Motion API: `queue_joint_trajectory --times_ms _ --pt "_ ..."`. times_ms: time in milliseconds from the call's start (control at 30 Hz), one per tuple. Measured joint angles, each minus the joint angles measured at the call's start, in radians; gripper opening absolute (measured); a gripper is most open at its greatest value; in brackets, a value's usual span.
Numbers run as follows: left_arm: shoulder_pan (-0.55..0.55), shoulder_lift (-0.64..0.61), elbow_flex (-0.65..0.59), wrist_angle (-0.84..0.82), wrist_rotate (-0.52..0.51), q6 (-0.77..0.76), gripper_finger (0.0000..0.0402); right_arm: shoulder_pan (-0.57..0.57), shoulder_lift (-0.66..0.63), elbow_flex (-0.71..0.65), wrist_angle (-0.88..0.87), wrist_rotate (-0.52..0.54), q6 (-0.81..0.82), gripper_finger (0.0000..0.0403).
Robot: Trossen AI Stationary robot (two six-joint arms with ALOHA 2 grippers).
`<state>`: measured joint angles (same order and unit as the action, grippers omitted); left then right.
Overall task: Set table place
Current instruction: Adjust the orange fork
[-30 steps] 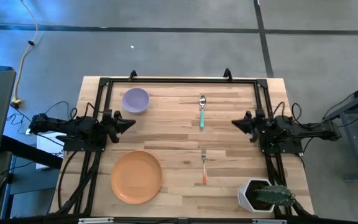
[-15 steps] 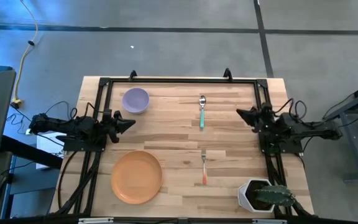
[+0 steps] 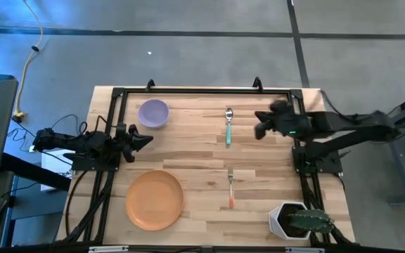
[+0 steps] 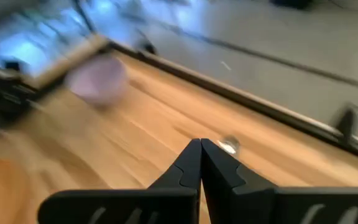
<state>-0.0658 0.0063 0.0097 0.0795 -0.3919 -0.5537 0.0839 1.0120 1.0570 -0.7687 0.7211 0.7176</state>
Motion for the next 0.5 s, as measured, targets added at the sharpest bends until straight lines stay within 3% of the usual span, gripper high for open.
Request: queue_joint_trajectory --times_ms 233,367,500 --pt "0.0 0.0 0.0 0.0 0.029 0.032 0.0001 0.099 0.333 0.202 -0.411 -0.001 0.484 0.0" --pt "0.0 0.0 0.0 -0.001 0.029 0.055 0.0001 0.193 0.477 0.255 -0.436 -0.059 0.706 0.0" --pt "0.0 0.0 0.0 -0.014 0.045 0.056 0.0001 0.252 0.619 0.355 -0.446 -0.207 0.789 0.0"
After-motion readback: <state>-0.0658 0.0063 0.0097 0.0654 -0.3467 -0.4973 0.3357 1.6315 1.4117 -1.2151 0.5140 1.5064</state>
